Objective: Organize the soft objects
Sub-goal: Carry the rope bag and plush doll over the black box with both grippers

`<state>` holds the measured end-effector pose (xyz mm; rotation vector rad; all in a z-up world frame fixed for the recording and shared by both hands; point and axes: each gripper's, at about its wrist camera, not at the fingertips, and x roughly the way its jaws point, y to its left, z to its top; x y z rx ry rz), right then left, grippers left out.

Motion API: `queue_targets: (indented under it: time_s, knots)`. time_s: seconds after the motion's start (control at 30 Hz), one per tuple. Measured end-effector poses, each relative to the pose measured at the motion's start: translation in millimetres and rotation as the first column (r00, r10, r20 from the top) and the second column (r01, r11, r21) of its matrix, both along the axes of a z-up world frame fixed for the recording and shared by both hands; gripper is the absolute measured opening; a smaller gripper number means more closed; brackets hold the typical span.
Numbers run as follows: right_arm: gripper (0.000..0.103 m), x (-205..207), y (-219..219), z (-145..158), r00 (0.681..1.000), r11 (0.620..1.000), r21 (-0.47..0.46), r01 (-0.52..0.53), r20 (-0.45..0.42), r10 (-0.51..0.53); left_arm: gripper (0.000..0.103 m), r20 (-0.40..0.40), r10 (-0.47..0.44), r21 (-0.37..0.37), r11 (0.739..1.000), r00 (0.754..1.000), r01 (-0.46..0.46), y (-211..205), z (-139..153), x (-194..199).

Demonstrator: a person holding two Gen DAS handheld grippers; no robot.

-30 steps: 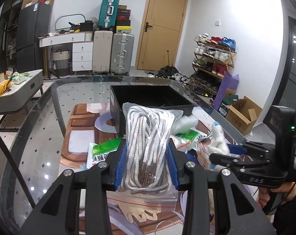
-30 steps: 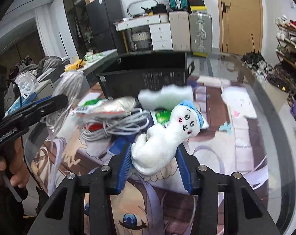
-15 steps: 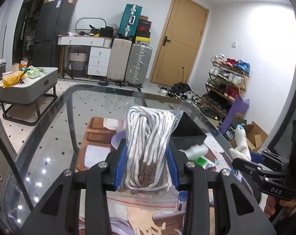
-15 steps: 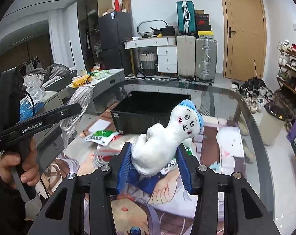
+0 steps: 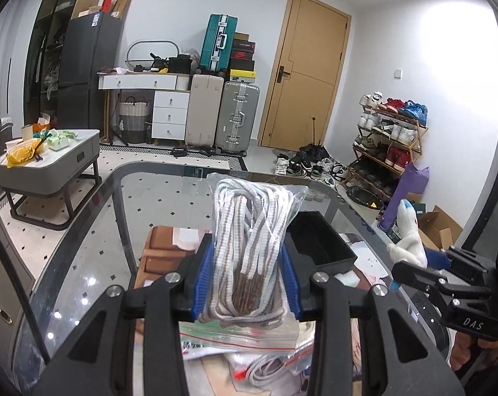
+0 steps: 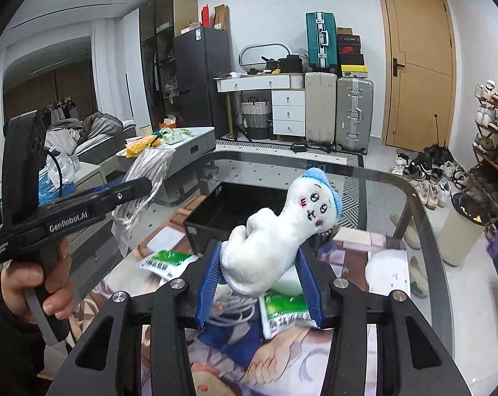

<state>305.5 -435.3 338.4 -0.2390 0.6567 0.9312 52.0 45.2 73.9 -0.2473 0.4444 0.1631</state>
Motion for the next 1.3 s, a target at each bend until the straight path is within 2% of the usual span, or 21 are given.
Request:
queue_targets:
  time_s: [0.23, 0.47, 0.93, 1.3]
  knots:
    - [0.045, 22.2, 15.0, 4.1, 1.000, 1.000, 0.004, -0.001, -0.004, 0.001, 0.037, -0.008, -0.014, 0.033, 0.999, 1.000, 0.014, -3.8, 3.5, 25.6]
    - [0.045, 43.3, 34.5, -1.6, 1.000, 0.999, -0.031, -0.020, -0.008, 0.019, 0.037, -0.041, -0.027, 0.051, 0.998, 0.999, 0.029, -8.4, -0.2, 51.9]
    - [0.045, 83.6, 76.1, -39.1, 0.998, 0.991, -0.123, -0.046, -0.047, 0.041, 0.037, -0.128, -0.038, 0.024, 0.999, 0.991, 0.042, -9.6, -23.4, 103.4]
    - [0.045, 106.1, 97.4, -66.0, 0.996, 0.977, -0.202, -0.073, -0.062, 0.062, 0.037, -0.162, -0.061, 0.071, 0.995, 0.985, 0.074, -19.0, -37.9, 125.4]
